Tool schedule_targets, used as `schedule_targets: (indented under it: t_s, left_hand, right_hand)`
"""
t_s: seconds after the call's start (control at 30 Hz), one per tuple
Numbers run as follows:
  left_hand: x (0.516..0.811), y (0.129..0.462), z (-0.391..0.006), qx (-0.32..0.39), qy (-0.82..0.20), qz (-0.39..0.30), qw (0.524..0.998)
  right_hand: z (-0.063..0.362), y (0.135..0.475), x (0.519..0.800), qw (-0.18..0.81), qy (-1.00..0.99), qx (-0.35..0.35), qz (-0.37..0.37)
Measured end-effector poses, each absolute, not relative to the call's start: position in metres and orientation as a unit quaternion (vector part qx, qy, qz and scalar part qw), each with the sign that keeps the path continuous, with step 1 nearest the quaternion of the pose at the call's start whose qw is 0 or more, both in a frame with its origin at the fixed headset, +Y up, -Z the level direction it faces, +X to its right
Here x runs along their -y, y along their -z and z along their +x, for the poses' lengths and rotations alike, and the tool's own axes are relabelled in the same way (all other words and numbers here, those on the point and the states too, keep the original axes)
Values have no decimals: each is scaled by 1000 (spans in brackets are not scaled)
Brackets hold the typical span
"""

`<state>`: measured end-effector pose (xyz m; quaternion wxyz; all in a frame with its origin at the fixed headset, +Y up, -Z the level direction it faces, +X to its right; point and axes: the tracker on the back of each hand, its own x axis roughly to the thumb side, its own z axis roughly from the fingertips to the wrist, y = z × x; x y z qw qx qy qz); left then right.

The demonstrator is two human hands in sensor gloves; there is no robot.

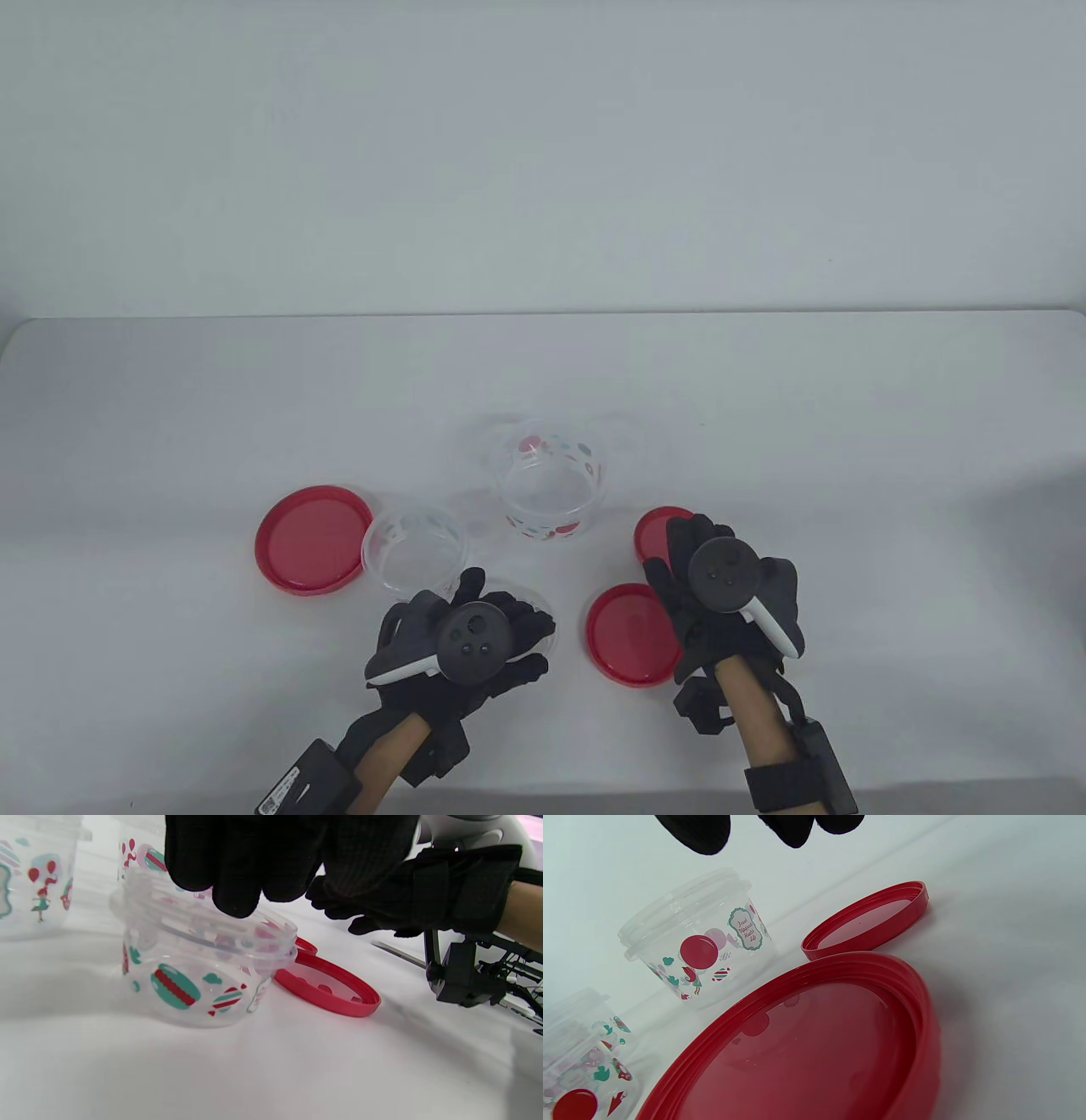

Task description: Nest food storage containers

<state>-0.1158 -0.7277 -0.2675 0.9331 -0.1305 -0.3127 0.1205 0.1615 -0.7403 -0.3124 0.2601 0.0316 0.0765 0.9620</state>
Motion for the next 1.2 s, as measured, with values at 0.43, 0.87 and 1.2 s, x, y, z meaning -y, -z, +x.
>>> schedule_targets:
  t_s: [0.43, 0.87, 1.2]
  left_hand:
    - [742, 271, -110, 315, -116, -180, 925]
    - [755, 272, -108, 319, -116, -227, 913]
    - [755, 269, -104, 328, -110, -219, 912]
  right_hand:
    - [158, 308, 713, 354, -932, -66, 46]
    - [187, 314, 742, 353, -932, -78, 13]
    - [181, 311, 743, 350, -932, -90, 24]
